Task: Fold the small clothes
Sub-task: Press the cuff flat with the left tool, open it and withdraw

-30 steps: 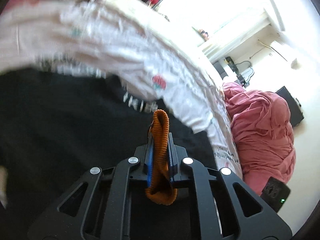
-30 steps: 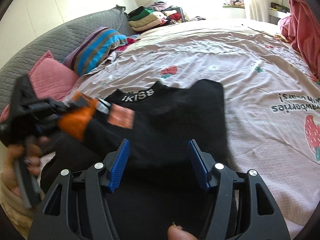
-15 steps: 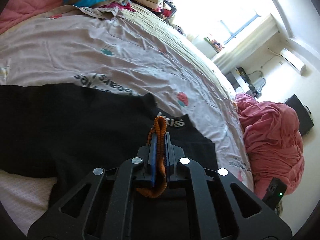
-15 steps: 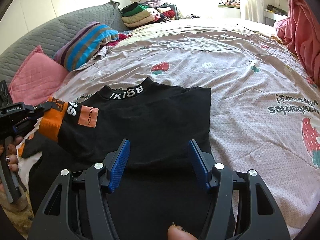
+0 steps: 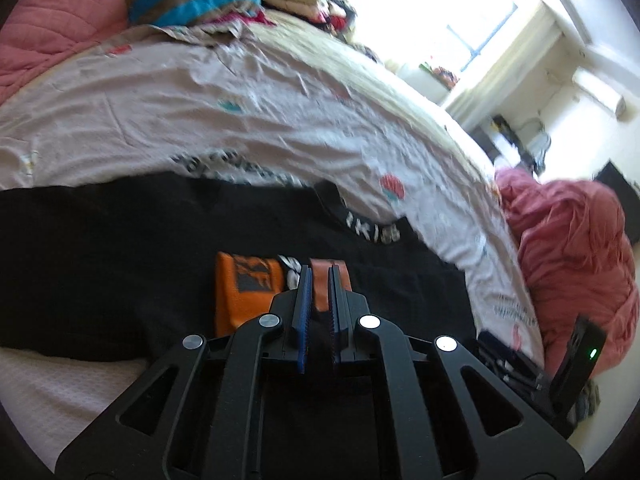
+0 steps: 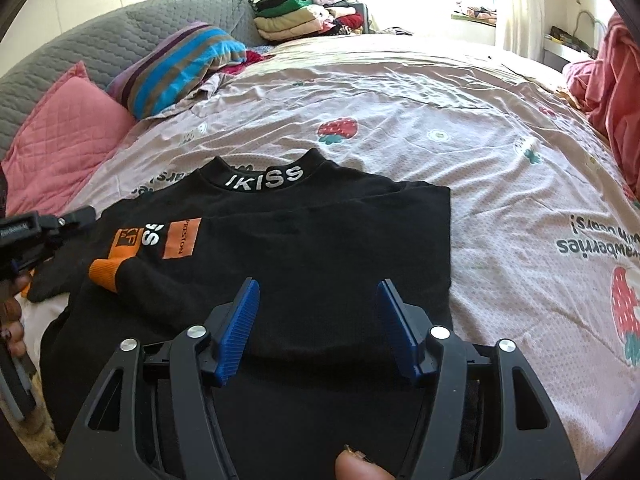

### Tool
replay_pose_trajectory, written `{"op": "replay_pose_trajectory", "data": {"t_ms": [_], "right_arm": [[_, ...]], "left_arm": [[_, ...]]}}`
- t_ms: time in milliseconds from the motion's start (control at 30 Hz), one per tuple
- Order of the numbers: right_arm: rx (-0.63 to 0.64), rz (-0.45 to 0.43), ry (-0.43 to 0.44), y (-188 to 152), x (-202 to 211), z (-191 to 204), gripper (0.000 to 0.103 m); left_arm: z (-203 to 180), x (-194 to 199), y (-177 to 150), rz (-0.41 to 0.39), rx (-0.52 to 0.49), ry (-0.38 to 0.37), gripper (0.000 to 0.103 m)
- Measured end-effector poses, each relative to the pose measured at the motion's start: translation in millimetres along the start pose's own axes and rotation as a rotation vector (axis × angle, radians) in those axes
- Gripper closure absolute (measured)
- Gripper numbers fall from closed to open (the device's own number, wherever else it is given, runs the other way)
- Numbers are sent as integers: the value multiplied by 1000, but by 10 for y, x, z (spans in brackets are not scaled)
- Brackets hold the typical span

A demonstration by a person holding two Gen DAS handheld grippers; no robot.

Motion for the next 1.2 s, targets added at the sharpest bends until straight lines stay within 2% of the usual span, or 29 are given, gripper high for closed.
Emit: {"op": "replay_pose_trajectory", "data": {"t_ms": [133, 200, 267, 367, 433, 567, 767, 833, 900, 1000, 1100, 1200], "right_arm": [[14, 6, 5, 19, -37, 50, 39], [20, 15, 0, 8, -59, 58, 35], [15, 28, 1, -23, -81, 42, 33], [-7, 51, 1, -90, -118, -15, 30], [-23, 80, -10, -146, -165, -62, 23], [-61, 147, -8, -272, -286, -144, 23], [-60, 109, 10, -236, -191, -86, 20], [-65, 91, 13, -220, -139, -84, 18], [-70, 70, 14, -199, -79, -79, 9], [-80, 51, 17, -168, -11, -77, 8], [-92, 36, 20, -138, 27, -75, 7], [-104, 23, 23, -114, 72, -65, 5]], "left_arm": [[-29, -232, -243, 69, -55, 38, 101], [2, -311, -328, 93, -69, 69, 94], [86, -400, -418, 120, -81, 106, 93], [183, -425, -477, 117, -77, 105, 93], [190, -406, -490, 113, -76, 99, 93], [177, -390, -504, 107, -86, 108, 93], [135, -351, -518, 102, -88, 100, 89], [112, -312, -524, 98, -92, 93, 85], [87, -272, -526, 96, -92, 83, 79], [36, -194, -536, 90, -105, 73, 69], [-13, -123, -541, 79, -128, 82, 44], [-9, -52, -519, 60, -129, 86, 41]]}}
Point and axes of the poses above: each gripper's, at about its wrist camera, not at the fingertips, and x roughly against the way its jaws point, z to its left, y to its top, the point moved 5 cm from there along -x, roughly the way its jaws point, and after that the axes turned 14 degrees about x, right-handed, at the moved point
